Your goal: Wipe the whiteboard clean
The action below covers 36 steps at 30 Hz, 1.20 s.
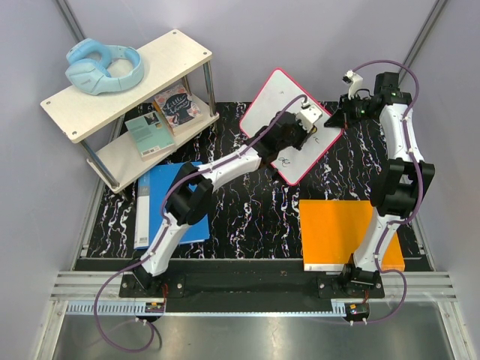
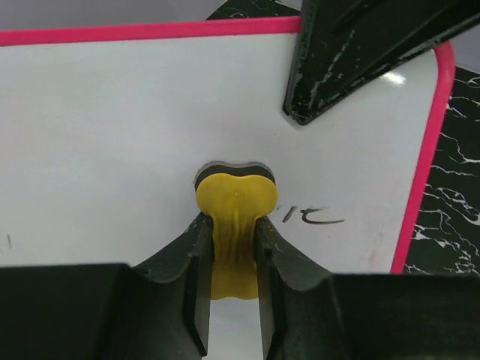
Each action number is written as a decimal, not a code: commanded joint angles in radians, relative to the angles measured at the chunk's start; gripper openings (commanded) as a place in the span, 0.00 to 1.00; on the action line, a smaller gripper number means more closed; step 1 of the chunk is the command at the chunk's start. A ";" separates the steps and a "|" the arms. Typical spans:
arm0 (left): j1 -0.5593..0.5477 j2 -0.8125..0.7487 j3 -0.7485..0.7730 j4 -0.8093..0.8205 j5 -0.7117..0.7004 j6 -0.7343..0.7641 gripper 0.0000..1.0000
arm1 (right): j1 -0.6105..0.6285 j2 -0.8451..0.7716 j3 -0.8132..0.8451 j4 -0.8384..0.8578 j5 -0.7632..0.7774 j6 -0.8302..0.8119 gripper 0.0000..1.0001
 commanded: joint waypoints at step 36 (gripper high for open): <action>0.220 0.015 -0.011 0.188 -0.188 -0.406 0.00 | 0.099 0.046 -0.032 -0.249 -0.016 -0.221 0.00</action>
